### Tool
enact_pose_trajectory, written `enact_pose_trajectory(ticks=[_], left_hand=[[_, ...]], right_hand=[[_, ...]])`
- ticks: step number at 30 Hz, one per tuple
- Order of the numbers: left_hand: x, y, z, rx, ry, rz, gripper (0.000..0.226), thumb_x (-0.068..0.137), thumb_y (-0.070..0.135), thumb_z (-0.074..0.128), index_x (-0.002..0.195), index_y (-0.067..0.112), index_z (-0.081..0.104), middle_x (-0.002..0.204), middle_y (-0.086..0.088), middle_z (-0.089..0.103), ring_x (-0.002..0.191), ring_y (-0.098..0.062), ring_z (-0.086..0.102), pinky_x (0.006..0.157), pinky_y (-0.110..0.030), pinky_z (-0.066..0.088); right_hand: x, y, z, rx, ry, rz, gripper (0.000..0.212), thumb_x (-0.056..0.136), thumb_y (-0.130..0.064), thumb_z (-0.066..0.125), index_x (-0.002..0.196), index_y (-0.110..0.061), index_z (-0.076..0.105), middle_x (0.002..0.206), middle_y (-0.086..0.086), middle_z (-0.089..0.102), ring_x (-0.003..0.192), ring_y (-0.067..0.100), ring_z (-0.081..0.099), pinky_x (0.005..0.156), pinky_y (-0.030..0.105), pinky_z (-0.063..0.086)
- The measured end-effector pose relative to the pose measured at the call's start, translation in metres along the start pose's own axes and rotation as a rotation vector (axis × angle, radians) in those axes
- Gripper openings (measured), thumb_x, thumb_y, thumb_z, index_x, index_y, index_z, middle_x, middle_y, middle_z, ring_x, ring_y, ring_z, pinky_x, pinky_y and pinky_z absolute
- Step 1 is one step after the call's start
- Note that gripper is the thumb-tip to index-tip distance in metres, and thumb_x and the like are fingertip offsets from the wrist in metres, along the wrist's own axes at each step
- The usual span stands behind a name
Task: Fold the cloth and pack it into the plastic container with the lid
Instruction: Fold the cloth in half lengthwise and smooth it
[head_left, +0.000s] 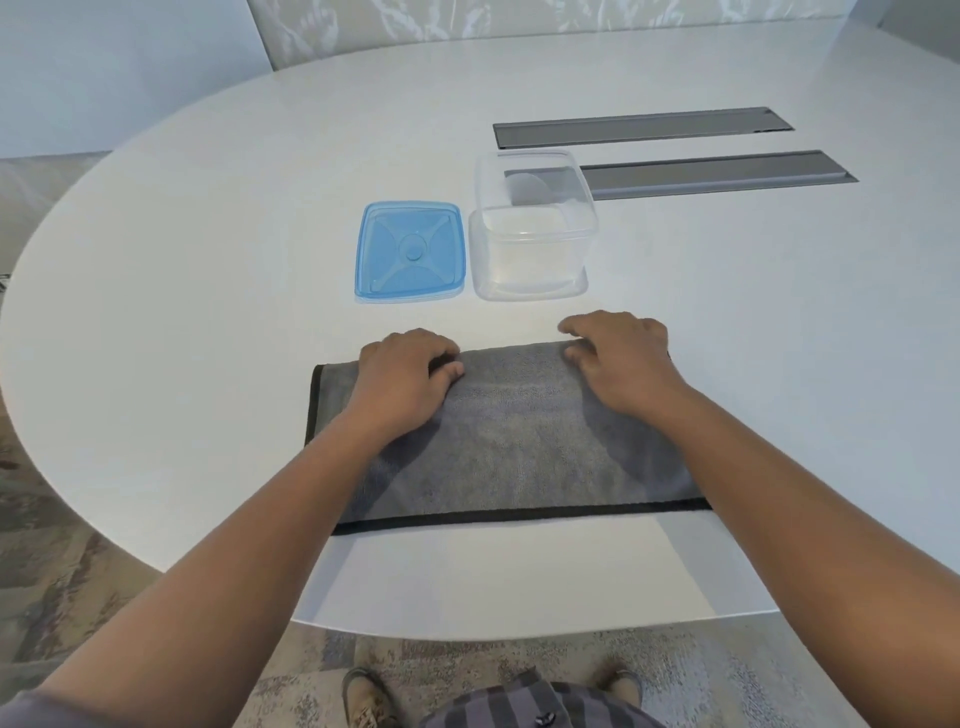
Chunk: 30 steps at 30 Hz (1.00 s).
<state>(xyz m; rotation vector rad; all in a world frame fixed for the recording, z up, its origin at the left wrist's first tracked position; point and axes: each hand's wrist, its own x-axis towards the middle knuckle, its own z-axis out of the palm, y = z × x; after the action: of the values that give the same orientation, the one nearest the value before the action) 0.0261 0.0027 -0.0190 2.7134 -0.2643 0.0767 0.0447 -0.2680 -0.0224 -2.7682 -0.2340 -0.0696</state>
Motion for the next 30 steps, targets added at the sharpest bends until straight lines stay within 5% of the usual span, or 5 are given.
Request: enact_pose_trajectory(ticks=[8,14,19,23,30], left_hand=[[0.018,-0.004,0.001,-0.133,-0.008,-0.101,0.01,0.098,0.033,0.061,0.09,0.037,0.065,0.088,0.018,0.062,0.09,-0.014,0.059,0.074,-0.032,0.041],[0.015,-0.005,0.014,0.167,0.083,0.078,0.017,0.103,0.023,0.049,0.115,0.024,0.061,0.111,0.001,0.062,0.108,-0.03,0.05,0.093,-0.044,0.032],[-0.003,0.007,0.016,0.222,0.299,0.269,0.016,0.086,0.007,0.064,0.101,0.009,0.07,0.112,-0.01,0.067,0.101,-0.038,0.057,0.086,-0.048,0.042],[-0.028,0.03,0.035,0.09,0.063,0.414,0.028,0.099,0.023,0.055,0.118,0.011,0.071,0.124,-0.01,0.07,0.111,-0.035,0.064,0.092,-0.048,0.051],[-0.035,0.009,0.039,0.243,-0.23,0.176,0.072,0.092,0.082,0.003,0.157,0.054,-0.002,0.171,0.018,-0.004,0.158,-0.02,-0.01,0.119,-0.065,-0.011]], right_hand=[[0.006,-0.001,0.004,0.044,0.054,0.048,0.013,0.097,-0.024,0.054,0.092,-0.03,0.064,0.092,-0.012,0.065,0.094,0.02,0.058,0.089,0.042,0.032],[0.005,-0.003,0.012,-0.099,0.124,0.043,0.02,0.094,-0.011,0.05,0.094,-0.026,0.062,0.096,-0.005,0.065,0.098,0.028,0.055,0.08,0.041,0.036],[-0.013,-0.01,0.019,-0.11,0.272,-0.086,0.035,0.081,0.005,0.05,0.106,-0.015,0.066,0.114,-0.002,0.066,0.122,0.029,0.053,0.109,0.05,0.02],[-0.029,-0.038,0.032,-0.061,0.036,-0.255,0.035,0.096,-0.022,0.038,0.119,-0.023,0.064,0.128,-0.004,0.065,0.134,0.026,0.049,0.111,0.051,0.026],[-0.026,-0.018,0.035,-0.196,-0.237,-0.124,0.078,0.093,-0.071,0.002,0.161,-0.033,0.002,0.171,-0.007,-0.007,0.156,0.017,-0.01,0.123,0.054,-0.004]])
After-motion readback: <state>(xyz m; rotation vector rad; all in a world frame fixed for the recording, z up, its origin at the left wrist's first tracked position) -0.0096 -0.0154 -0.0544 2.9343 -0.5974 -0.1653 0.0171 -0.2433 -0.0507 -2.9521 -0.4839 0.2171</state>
